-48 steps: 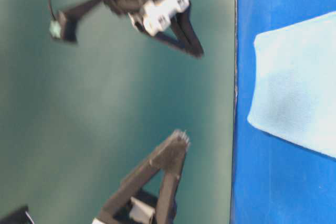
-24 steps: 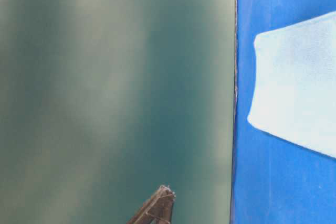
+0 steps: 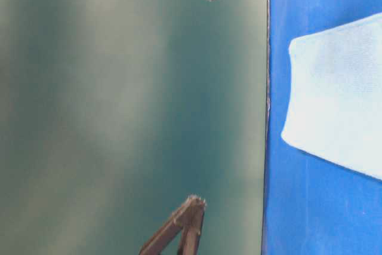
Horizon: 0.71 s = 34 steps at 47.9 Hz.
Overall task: Fold the light blue towel.
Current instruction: 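Move both grippers to the top corners of the narrow strip and grasp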
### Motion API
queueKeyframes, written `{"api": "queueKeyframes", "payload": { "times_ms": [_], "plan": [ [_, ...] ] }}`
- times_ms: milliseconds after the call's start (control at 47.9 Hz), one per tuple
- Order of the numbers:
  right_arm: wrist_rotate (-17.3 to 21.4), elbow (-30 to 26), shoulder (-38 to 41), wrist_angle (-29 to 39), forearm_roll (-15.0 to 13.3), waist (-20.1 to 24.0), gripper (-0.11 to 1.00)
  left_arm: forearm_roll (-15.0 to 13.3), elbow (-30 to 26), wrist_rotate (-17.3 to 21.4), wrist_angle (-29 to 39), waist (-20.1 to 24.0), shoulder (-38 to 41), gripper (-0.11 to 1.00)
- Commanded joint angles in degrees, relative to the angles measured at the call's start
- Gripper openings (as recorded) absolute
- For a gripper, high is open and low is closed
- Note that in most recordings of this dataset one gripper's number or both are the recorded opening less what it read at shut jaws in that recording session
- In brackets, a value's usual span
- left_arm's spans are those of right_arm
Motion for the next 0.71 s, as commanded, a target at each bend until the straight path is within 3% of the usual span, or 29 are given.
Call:
{"api": "queueKeyframes", "payload": {
  "times_ms": [0, 230, 689],
  "plan": [
    [-0.44, -3.16, 2.9, -0.35, -0.18, -2.72, 0.57, 0.09, -3.16, 0.44, -0.62, 2.64, 2.99, 0.73],
    [-0.7, -9.14, 14.15, -0.7, -2.64, -8.44, 0.57, 0.09, -9.14, 3.08, -0.53, 7.82, 13.89, 0.73],
    [-0.79, -16.35, 32.52, -4.04, -3.08, -14.15, 0.57, 0.09, -19.34, 3.25, -4.13, 14.06, 34.28, 0.73]
  ]
}}
